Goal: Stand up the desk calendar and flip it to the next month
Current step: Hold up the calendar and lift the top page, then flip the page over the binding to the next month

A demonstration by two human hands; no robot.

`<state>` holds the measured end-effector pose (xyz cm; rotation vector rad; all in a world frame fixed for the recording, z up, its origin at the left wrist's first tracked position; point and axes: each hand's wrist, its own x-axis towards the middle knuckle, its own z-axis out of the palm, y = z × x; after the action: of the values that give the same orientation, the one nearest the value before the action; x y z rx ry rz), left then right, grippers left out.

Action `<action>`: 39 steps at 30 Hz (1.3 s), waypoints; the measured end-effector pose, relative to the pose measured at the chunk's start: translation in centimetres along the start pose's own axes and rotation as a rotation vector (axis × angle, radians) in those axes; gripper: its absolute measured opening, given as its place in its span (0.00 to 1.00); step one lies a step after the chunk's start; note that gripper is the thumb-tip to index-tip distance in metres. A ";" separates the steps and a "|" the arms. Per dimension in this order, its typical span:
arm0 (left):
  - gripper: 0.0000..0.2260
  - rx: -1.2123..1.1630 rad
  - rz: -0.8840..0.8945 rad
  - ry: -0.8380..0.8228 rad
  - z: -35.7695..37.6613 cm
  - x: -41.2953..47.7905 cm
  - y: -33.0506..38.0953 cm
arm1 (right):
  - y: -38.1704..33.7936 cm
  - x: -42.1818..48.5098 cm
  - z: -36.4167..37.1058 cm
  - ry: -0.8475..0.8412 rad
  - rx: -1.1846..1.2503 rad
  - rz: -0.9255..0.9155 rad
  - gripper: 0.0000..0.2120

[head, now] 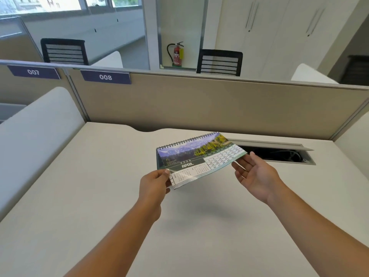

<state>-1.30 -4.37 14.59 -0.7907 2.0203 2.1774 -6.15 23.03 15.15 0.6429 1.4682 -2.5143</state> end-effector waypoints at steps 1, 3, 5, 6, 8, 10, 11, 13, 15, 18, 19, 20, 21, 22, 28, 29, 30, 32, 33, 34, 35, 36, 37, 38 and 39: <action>0.10 -0.001 -0.002 0.000 0.1 0.0 0.0 | 0.0 0.0 0.0 0.018 -0.002 0.000 0.13; 0.10 0.000 -0.003 0.004 0.1 0.0 0.1 | -0.1 -0.1 -0.1 0.048 -0.031 -0.008 0.08; 0.10 -0.001 -0.004 0.012 0.1 0.0 0.1 | -0.3 -0.1 -0.1 0.074 -0.083 -0.029 0.07; 0.10 0.000 -0.004 0.014 0.1 0.0 0.1 | -0.4 -0.1 -0.1 0.088 -0.121 -0.048 0.08; 0.10 0.006 -0.005 0.011 0.2 -0.1 0.0 | -0.7 0.0 -0.1 0.118 -0.241 -0.095 0.10; 0.10 0.018 -0.004 0.009 0.3 -0.1 -0.2 | -0.7 0.0 0.1 0.128 -0.419 -0.137 0.10; 0.11 0.026 -0.002 0.011 0.3 -0.1 -0.3 | -0.7 0.1 0.3 0.124 -0.508 -0.152 0.10; 0.11 0.036 0.006 0.022 0.5 -0.2 -0.7 | -0.4 0.3 0.6 0.106 -0.647 -0.167 0.10; 0.12 0.046 0.014 0.031 0.7 -0.3 -1.1 | -0.2 0.4 0.8 0.092 -0.742 -0.174 0.11; 0.12 0.052 0.029 0.034 0.8 -0.3 -1.8 | -0.1 0.6 1.1 0.103 -0.836 -0.214 0.15; 0.12 0.047 0.031 0.037 0.9 -0.2 -2.0 | -0.1 0.7 1.1 0.113 -0.845 -0.231 0.16; 0.12 0.039 0.030 0.043 0.9 -0.1 -2.1 | -0.1 0.8 1.1 0.120 -0.848 -0.240 0.17; 0.12 0.027 0.027 0.049 1.0 -0.1 -2.2 | -0.1 0.8 1.0 0.121 -0.847 -0.239 0.18; 0.12 0.012 0.023 0.053 1.1 -0.1 -2.3 | -0.1 1.0 0.9 0.120 -0.840 -0.228 0.18; 0.18 -0.030 -0.025 0.055 1.4 0.1 -2.6 | -0.5 1.5 0.5 0.085 -0.501 -0.072 0.23; 0.20 -0.043 -0.036 0.059 1.3 0.1 -2.6 | -0.6 1.5 0.5 0.037 -0.375 -0.007 0.27; 0.21 -0.057 -0.048 0.065 1.3 0.2 -2.6 | -0.7 1.4 0.5 -0.017 -0.271 0.050 0.31; 0.25 -0.086 -0.065 0.072 1.2 0.4 -2.7 | -0.8 1.6 0.6 -0.106 -0.145 0.105 0.40; 0.27 -0.095 -0.071 0.074 1.1 0.4 -2.7 | -0.8 1.6 0.8 -0.140 -0.097 0.113 0.43; 0.28 -0.104 -0.078 0.077 1.1 0.5 -2.9 | -0.8 1.7 1.2 -0.175 -0.049 0.117 0.46; 0.29 -0.110 -0.084 0.079 1.0 0.6 -3.0 | -1.0 1.7 1.8 -0.211 -0.007 0.110 0.47; 0.30 -0.113 -0.089 0.079 0.9 0.7 -3.1 | -1.2 1.8 2.5 -0.249 0.032 0.095 0.48; 0.30 -0.108 -0.094 0.075 0.9 0.8 -3.2 | -1.6 1.9 3.4 -0.282 0.062 0.078 0.48; 0.29 -0.096 -0.098 0.066 0.9 0.9 -3.3 | -2.0 2.0 4.4 -0.308 0.089 0.059 0.48; 0.28 -0.083 -0.101 0.058 0.9 1.0 -3.5 | -2.4 2.1 5.5 -0.329 0.110 0.041 0.48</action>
<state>-1.10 -3.34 11.04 -0.9540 1.8809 2.2193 -10.45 19.73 18.46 0.2520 1.1974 -2.5316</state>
